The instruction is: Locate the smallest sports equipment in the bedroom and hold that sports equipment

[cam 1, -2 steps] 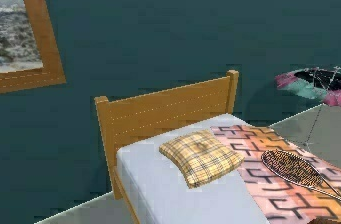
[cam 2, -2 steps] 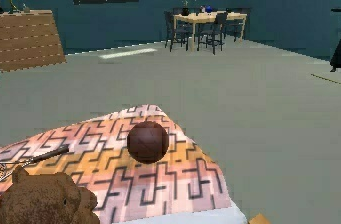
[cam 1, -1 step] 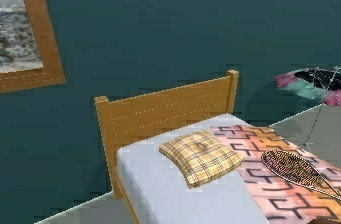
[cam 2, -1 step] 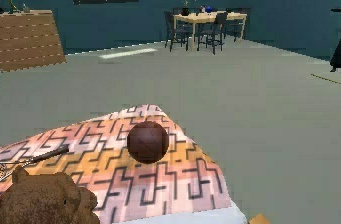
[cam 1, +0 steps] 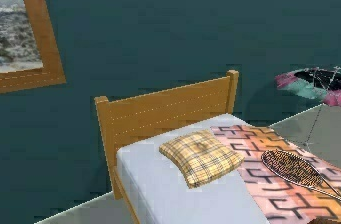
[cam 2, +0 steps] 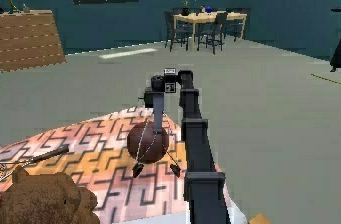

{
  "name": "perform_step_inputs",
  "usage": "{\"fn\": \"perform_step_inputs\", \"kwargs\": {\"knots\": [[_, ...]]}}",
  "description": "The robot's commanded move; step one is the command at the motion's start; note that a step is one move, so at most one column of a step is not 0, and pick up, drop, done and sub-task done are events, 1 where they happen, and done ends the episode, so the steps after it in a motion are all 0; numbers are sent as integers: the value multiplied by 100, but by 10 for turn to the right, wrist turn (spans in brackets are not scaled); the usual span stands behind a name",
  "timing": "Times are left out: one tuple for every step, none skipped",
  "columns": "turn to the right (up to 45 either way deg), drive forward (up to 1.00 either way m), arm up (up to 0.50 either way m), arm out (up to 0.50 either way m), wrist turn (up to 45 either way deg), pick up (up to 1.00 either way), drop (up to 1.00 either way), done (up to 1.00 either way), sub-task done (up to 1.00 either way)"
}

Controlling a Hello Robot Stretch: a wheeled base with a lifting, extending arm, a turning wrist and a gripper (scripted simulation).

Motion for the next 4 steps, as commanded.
{"fn": "perform_step_inputs", "kwargs": {"knots": [[0,0,0,0,450,0,0,0,0],[0,0,0,0,450,0,0,0,0],[0,0,0,0,450,0,0,0,0],[0,0,0,0,210,0,0,0,0]]}}
